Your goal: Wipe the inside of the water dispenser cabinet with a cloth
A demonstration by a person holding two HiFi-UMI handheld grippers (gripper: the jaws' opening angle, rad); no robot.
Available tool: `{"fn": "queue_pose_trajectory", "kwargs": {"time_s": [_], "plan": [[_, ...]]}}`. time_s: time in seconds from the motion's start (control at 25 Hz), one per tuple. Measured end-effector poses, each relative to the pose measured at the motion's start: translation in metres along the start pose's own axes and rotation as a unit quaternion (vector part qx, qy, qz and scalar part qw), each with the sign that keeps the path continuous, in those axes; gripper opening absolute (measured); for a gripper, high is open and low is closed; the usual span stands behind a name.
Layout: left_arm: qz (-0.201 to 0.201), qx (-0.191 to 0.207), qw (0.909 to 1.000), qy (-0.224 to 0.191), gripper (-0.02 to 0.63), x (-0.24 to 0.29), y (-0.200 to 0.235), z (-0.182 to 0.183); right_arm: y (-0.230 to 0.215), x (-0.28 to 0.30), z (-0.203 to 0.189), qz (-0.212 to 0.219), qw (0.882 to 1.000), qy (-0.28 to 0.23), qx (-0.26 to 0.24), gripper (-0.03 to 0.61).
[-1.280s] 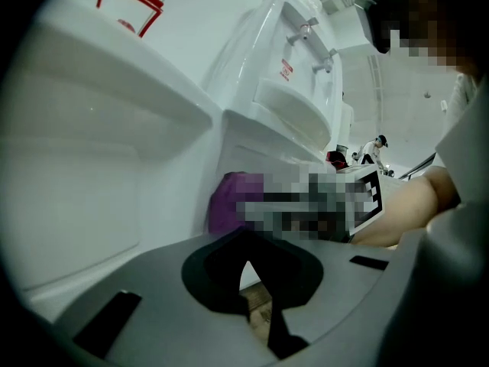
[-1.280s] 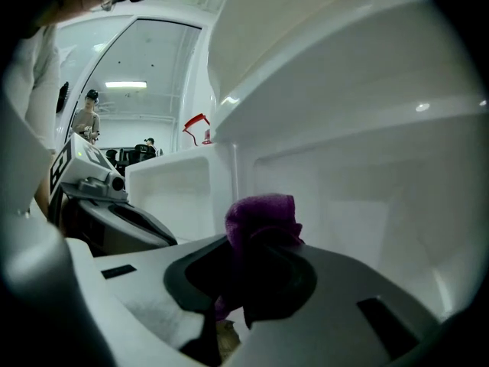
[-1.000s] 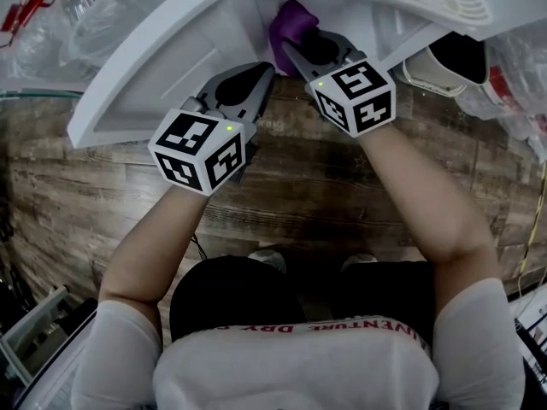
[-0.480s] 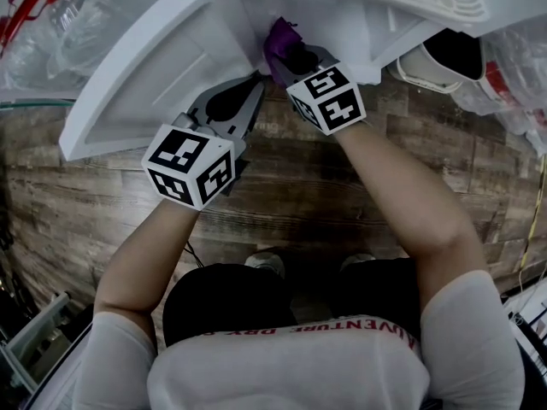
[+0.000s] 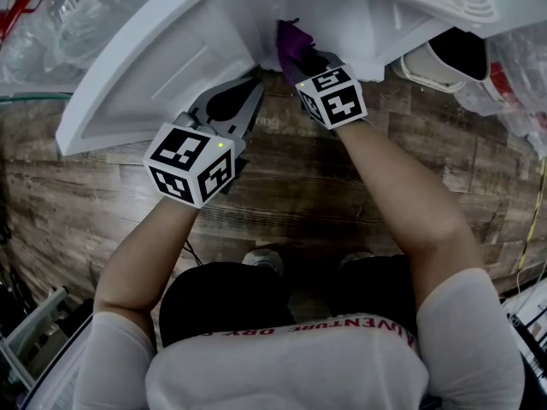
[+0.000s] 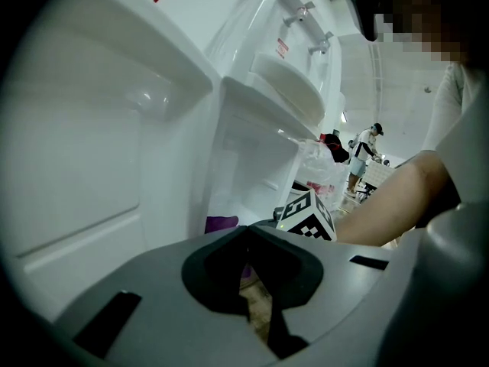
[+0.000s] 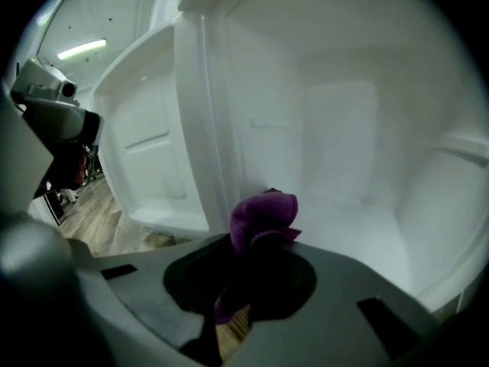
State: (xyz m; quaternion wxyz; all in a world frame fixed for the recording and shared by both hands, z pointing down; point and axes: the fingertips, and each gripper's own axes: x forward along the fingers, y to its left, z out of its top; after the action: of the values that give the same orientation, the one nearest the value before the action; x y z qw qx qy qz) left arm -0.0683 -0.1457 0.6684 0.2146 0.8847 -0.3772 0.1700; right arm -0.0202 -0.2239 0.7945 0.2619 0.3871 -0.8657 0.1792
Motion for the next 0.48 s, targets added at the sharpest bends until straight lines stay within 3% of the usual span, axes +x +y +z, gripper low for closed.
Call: {"fn": "queue_pose_trajectory", "kwargs": {"time_s": [0.24, 0.48], "plan": [[0.004, -0.009, 0.9999, 0.004, 0.028, 0.003, 0.001, -0.003, -0.006, -0.003, -0.003, -0.006, 1.0, 0.007, -0.024, 0.058], [-0.003, -0.011, 0.9999, 0.002, 0.028, 0.008, -0.006, -0.003, -0.035, -0.017, -0.016, -0.039, 0.999, 0.016, -0.005, 0.058]]}}
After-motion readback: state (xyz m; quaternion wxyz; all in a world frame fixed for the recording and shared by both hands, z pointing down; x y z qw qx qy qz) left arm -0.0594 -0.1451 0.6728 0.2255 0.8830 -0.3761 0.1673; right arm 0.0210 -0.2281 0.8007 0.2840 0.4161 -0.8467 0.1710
